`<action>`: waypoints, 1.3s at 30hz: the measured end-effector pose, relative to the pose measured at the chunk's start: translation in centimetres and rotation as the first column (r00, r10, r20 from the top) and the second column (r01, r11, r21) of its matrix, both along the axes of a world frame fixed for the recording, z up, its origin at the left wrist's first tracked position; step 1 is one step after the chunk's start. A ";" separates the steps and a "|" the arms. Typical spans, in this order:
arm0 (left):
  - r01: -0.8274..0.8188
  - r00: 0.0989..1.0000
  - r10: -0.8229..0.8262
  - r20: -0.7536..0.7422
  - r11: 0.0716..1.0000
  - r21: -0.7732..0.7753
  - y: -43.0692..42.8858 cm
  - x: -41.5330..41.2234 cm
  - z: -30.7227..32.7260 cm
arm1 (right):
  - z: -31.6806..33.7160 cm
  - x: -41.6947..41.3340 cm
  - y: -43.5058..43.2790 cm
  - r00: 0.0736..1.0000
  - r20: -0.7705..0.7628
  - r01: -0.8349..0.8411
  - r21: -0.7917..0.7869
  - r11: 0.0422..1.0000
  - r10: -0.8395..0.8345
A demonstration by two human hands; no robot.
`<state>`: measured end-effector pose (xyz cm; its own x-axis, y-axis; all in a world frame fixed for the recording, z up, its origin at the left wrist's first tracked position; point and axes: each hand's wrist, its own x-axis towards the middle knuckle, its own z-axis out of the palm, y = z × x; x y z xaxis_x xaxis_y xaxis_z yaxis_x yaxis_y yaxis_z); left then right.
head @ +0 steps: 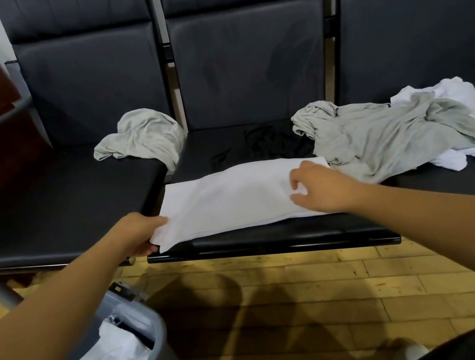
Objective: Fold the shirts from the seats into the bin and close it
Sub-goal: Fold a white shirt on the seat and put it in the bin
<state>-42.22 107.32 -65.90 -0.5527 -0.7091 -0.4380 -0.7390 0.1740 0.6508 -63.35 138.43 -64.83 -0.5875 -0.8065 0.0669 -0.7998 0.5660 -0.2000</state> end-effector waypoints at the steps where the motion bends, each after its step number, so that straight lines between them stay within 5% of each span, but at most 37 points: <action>1: -0.008 1.000 0.008 -0.009 1.000 -0.003 0.2 -0.2 -0.2 | -0.8 0.9 -0.8 0.998 0.039 -0.056 0.012 0.998 0.055; 5: -0.053 0.998 0.053 -0.034 0.999 0.013 0.5 -0.7 -1.0 | -3.8 2.4 -3.0 0.981 -0.054 -0.179 0.132 0.975 0.187; 10: -0.110 0.988 0.137 -0.071 0.947 0.300 0.8 -0.7 -0.6 | -5.0 2.0 -3.3 0.950 -0.187 -0.243 0.069 0.968 0.252; 14: -0.064 0.946 0.213 -0.244 0.862 0.502 0.0 -0.3 -0.2 | -5.1 1.5 -2.8 0.944 -0.064 -0.322 0.023 0.946 0.323; 19: 0.018 0.747 0.516 -0.419 0.615 0.788 -0.7 0.8 1.4 | -4.8 3.5 -3.8 0.927 0.122 -0.360 0.032 0.932 0.354; 23: 0.149 0.692 0.492 -0.527 0.618 0.772 0.3 0.0 2.9 | -4.8 6.3 -6.5 0.879 0.369 -0.285 -0.103 0.953 0.302; 27: 0.271 0.690 0.366 -0.624 0.670 0.692 2.8 -3.0 5.2 | -3.8 6.5 -7.9 0.624 0.764 0.049 -0.246 0.968 0.163; 30: 0.363 0.734 0.176 -0.656 0.715 0.598 6.7 -6.1 7.2 | -2.6 4.9 -6.5 0.274 0.938 0.433 -0.317 0.844 0.212; 32: 0.425 0.763 0.035 -0.646 0.726 0.541 9.8 -8.5 7.7 | -1.8 3.1 -4.7 0.127 0.961 0.614 -0.272 0.741 0.247; 35: 0.561 0.771 -0.281 -0.572 0.724 0.401 14.0 -11.3 6.8 | -2.5 -0.2 -2.1 -0.013 0.958 0.793 -0.166 0.587 0.288; 39: 0.638 0.757 -0.569 -0.321 0.750 0.174 15.7 -12.3 4.9 | -3.1 -2.2 -0.5 -0.086 0.984 0.826 -0.015 0.564 0.153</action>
